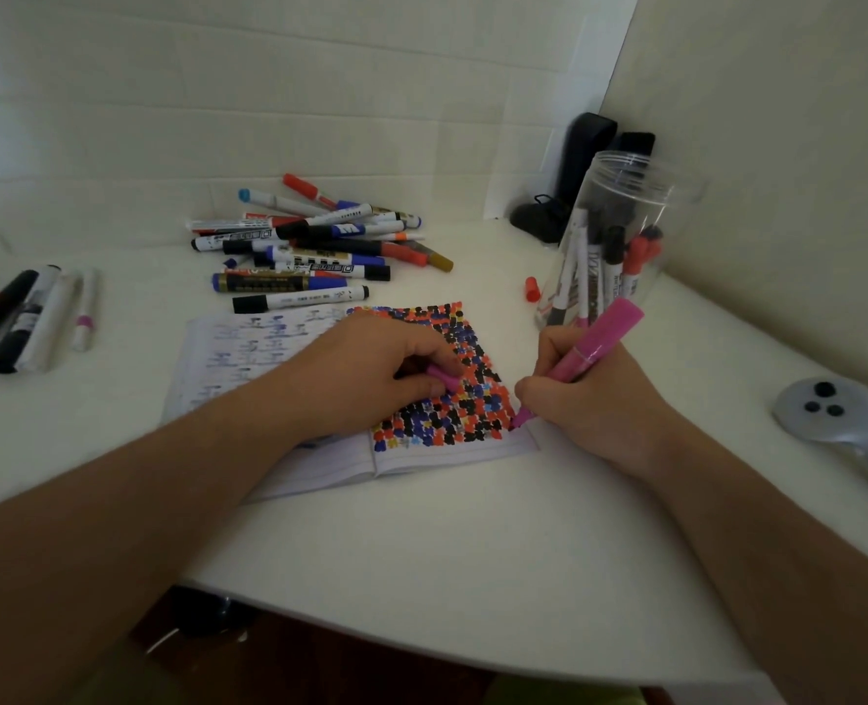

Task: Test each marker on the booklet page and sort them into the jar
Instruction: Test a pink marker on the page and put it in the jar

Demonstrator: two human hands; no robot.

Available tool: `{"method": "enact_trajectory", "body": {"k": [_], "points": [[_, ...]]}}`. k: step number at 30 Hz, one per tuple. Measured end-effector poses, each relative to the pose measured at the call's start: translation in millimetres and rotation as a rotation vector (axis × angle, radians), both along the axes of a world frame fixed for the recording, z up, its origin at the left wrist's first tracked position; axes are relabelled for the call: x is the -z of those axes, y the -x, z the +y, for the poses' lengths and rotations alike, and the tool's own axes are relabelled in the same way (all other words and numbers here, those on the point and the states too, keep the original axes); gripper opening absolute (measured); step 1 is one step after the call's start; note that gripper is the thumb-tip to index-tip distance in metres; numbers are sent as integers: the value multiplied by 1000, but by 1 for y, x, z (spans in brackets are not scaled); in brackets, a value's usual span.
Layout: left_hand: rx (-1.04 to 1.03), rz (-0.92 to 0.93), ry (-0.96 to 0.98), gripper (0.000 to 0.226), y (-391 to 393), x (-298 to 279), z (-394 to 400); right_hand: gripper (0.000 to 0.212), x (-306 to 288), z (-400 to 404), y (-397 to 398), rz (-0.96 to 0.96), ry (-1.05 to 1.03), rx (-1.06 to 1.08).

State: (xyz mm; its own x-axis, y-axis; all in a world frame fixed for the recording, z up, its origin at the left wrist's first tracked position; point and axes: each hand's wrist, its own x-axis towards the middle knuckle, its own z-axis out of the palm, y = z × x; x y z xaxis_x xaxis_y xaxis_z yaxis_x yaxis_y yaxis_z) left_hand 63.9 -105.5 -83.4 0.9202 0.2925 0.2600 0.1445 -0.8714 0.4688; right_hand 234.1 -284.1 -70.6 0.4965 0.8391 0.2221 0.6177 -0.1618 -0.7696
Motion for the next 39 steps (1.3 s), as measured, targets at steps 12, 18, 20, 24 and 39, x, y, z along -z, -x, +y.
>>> {"method": "enact_trajectory", "body": {"k": [12,18,20,24,39], "points": [[-1,7,13,25,-1,1,1,30,0,0,1,10,4,-12],[2,5,1,24,-2,1,1,31,2,1,0,29,-8,-11],[4,1,3,24,-2,1,1,31,2,1,1,27,3,-25],[4,-4,9,25,-1,1,0,31,1,0,0,34,4,-18],[-34,-20,32,24,0,-1,-1,26,2,1,-5,315,-209,-107]]}}
